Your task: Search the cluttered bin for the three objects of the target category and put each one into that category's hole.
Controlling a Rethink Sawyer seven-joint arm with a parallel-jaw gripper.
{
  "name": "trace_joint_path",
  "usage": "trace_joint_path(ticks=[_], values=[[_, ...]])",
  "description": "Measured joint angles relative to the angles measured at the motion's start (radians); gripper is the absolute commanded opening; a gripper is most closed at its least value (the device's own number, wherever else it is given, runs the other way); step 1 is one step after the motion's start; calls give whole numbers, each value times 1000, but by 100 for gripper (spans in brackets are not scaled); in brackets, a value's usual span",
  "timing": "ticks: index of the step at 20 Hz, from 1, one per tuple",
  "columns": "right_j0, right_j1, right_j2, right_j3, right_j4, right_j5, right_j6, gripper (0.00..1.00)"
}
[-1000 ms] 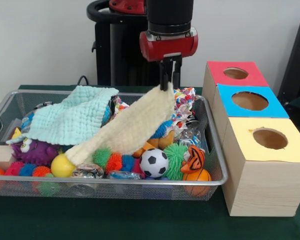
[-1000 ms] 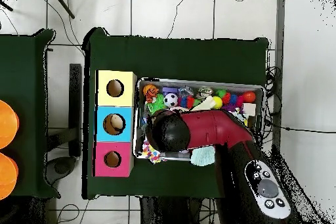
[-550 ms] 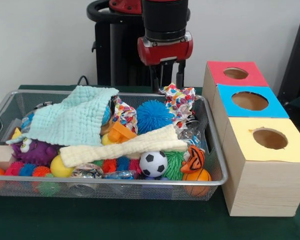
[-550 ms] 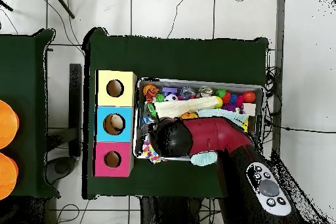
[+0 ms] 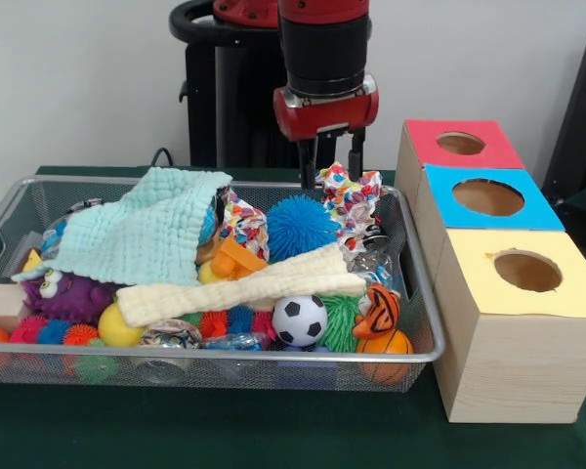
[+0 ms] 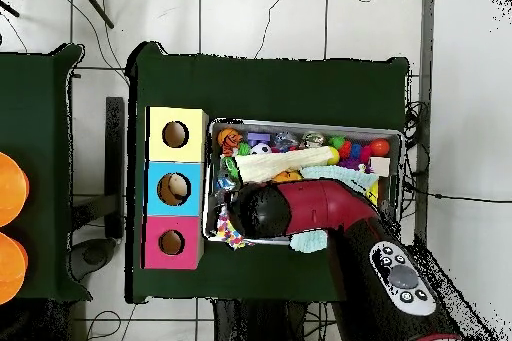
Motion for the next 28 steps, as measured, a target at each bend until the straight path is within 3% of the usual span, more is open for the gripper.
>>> trace_joint_path(ticks=[9, 28], values=[[58, 27, -1, -55, 1, 0, 0, 100], [130, 133, -1, -338, 25, 105, 0, 100]])
